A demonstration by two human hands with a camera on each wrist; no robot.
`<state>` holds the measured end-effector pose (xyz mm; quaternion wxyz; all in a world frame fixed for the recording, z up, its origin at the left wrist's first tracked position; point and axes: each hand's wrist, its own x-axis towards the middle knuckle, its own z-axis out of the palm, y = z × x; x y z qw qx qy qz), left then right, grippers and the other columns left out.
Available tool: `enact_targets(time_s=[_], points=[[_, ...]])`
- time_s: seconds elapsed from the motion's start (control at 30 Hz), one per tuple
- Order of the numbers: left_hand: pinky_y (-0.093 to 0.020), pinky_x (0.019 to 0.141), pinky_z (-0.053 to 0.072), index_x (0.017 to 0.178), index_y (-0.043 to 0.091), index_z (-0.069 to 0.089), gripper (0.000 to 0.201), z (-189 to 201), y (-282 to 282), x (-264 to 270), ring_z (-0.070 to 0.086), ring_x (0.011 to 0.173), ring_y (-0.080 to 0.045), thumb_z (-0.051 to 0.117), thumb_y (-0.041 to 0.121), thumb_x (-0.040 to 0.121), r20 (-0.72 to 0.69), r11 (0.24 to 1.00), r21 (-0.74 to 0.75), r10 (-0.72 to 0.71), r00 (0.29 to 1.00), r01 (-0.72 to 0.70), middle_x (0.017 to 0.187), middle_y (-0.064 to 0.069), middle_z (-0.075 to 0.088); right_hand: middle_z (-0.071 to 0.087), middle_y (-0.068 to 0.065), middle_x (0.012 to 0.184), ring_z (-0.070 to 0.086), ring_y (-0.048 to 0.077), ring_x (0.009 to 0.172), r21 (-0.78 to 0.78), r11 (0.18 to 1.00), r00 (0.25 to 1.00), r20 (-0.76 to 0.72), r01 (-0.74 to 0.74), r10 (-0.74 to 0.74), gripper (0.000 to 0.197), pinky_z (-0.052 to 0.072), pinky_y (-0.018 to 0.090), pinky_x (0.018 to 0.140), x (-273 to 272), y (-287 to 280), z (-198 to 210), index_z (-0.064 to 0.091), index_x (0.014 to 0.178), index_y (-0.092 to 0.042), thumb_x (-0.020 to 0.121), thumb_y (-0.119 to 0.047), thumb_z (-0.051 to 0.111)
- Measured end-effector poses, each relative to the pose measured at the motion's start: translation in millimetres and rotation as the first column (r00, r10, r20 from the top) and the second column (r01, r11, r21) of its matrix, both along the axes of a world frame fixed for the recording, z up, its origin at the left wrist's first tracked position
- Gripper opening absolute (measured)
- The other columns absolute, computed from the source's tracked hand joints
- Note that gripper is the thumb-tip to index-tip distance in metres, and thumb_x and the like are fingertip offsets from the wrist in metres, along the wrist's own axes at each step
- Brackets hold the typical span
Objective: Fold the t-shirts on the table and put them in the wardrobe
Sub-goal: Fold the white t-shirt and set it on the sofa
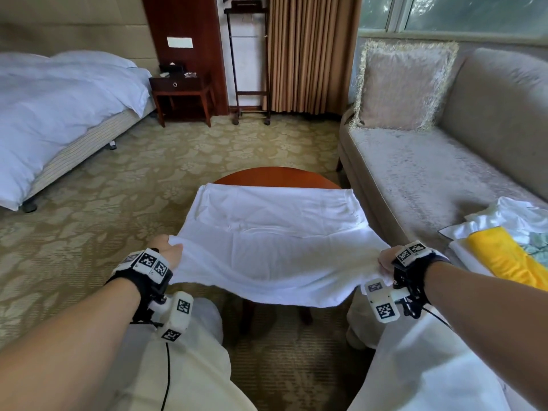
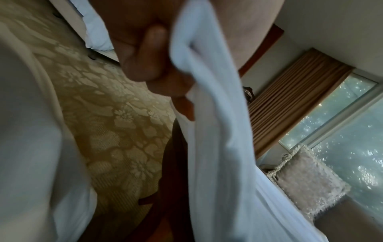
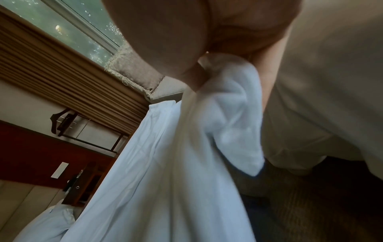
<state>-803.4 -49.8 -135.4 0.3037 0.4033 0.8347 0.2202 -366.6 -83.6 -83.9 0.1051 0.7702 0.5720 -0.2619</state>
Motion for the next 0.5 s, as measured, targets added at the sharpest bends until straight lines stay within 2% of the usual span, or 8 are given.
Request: enact_targets(time_s=[0.07, 0.1, 0.17, 0.23, 0.3, 0.37, 0.43, 0.5], points=[[-0.035, 0.071, 0.049, 0.128, -0.01, 0.055, 0.042, 5, -1, 2, 0.061, 0.09, -0.035, 0.056, 0.019, 0.097, 0.0, 0.999, -0.024, -0.033, 0.999, 0.033, 0.102, -0.021, 0.062, 0.069, 0.023, 0.098, 0.069, 0.026, 0.087, -0.11, 0.987, 0.959, -0.248, 0.113, -0.138, 0.029, 0.046, 0.034, 0.074, -2, 4, -6, 0.062, 0.101, 0.0, 0.105, -0.015, 0.036], [-0.036, 0.069, 0.049, 0.127, -0.013, 0.054, 0.045, 6, 0, 0, 0.061, 0.087, -0.035, 0.06, 0.019, 0.095, 0.023, 0.999, -0.031, -0.025, 0.999, 0.026, 0.098, -0.022, 0.062, 0.068, 0.025, 0.1, 0.067, 0.03, 0.094, -0.15, 0.978, 0.926, -0.33, 0.142, -0.185, 0.028, 0.048, 0.035, 0.073, -4, 4, -4, 0.059, 0.111, 0.003, 0.104, -0.017, 0.041], [-0.044, 0.082, 0.052, 0.126, -0.014, 0.053, 0.055, 12, 0, -1, 0.063, 0.101, -0.039, 0.074, 0.016, 0.086, 0.113, 0.998, -0.061, 0.023, 0.993, -0.016, 0.116, -0.026, 0.063, 0.065, 0.019, 0.079, 0.06, 0.031, 0.077, -0.097, 0.972, 0.9, -0.367, 0.214, -0.235, 0.019, 0.041, 0.029, 0.057, 0, 8, 3, 0.059, 0.097, -0.003, 0.097, -0.021, 0.055], [-0.04, 0.069, 0.052, 0.12, -0.011, 0.057, 0.054, 21, -3, -1, 0.064, 0.092, -0.035, 0.079, 0.02, 0.081, 0.169, 0.995, -0.09, 0.048, 0.984, -0.033, 0.119, -0.022, 0.063, 0.057, 0.012, 0.07, 0.052, 0.026, 0.064, -0.109, 0.979, 0.921, -0.337, 0.171, -0.198, 0.021, 0.039, 0.027, 0.059, 4, 10, 8, 0.056, 0.077, -0.01, 0.091, -0.023, 0.064], [-0.029, 0.06, 0.041, 0.118, -0.004, 0.059, 0.048, 25, -7, 2, 0.06, 0.085, -0.028, 0.067, 0.035, 0.091, 0.09, 0.99, -0.138, -0.018, 0.996, 0.031, 0.119, -0.018, 0.063, 0.06, 0.006, 0.057, 0.057, 0.02, 0.055, -0.121, 0.99, 0.96, -0.261, 0.067, -0.097, 0.022, 0.043, 0.021, 0.06, 14, 16, 4, 0.059, 0.071, -0.016, 0.092, -0.022, 0.063], [-0.029, 0.073, 0.039, 0.122, -0.006, 0.059, 0.047, 29, -8, 3, 0.058, 0.108, -0.033, 0.055, 0.035, 0.098, 0.065, 0.988, -0.144, -0.04, 0.997, 0.049, 0.127, -0.019, 0.059, 0.052, -0.01, 0.036, 0.048, 0.002, 0.034, -0.129, 0.992, 0.98, -0.195, 0.005, -0.031, 0.035, 0.038, 0.01, 0.046, 22, 22, -5, 0.055, 0.064, -0.019, 0.098, -0.014, 0.054], [-0.039, 0.095, 0.039, 0.132, -0.011, 0.051, 0.05, 34, -9, 1, 0.048, 0.127, -0.039, 0.057, 0.025, 0.098, 0.116, 0.99, -0.118, -0.059, 0.992, 0.072, 0.137, -0.025, 0.052, 0.05, -0.014, 0.032, 0.047, -0.002, 0.029, -0.121, 0.99, 0.958, -0.268, 0.073, -0.103, 0.039, 0.037, 0.009, 0.046, 25, 23, -4, 0.052, 0.06, -0.02, 0.097, -0.009, 0.052], [-0.043, 0.106, 0.036, 0.135, -0.01, 0.048, 0.053, 36, -7, -4, 0.044, 0.132, -0.041, 0.06, 0.024, 0.096, 0.113, 0.996, -0.081, -0.038, 0.993, 0.047, 0.14, -0.026, 0.048, 0.042, -0.009, 0.026, 0.04, 0.001, 0.024, -0.085, 0.989, 0.952, -0.273, 0.119, -0.138, 0.05, 0.036, 0.014, 0.046, 36, 31, -13, 0.046, 0.048, -0.018, 0.097, -0.009, 0.05]])
